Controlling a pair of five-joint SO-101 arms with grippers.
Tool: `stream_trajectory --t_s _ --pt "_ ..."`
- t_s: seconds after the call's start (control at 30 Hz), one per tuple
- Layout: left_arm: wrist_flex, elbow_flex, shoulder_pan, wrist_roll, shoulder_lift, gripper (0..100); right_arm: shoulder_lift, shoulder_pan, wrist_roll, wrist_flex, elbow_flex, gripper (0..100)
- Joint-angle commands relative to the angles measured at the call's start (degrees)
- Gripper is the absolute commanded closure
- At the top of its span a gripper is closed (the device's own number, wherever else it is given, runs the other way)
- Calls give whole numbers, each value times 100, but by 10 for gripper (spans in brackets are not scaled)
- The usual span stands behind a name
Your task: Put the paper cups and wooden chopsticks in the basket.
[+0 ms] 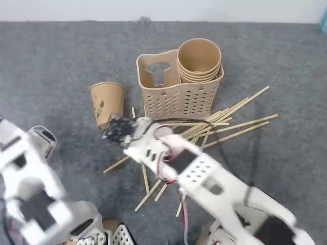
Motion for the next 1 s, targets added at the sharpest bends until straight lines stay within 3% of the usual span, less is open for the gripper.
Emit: stream_trajectory --t_s 0.0,0.23,0.57,0.73,0.97 --pt "527 -1059 -141 88 747 794 752 -127 44 -989 -387 991" --pt "738 -1402 -105 88 1081 795 1859 251 44 -2097 -1204 991" --pt "738 -1402 -132 88 1081 799 3873 1138 0 -2167 -3745 991" --pt "721 -1411 -105 70 1081 905 5279 1429 -615 -2097 -5556 991" --pt "703 -1437 -97 53 1108 908 6633 1534 -1688 435 -8255 991"
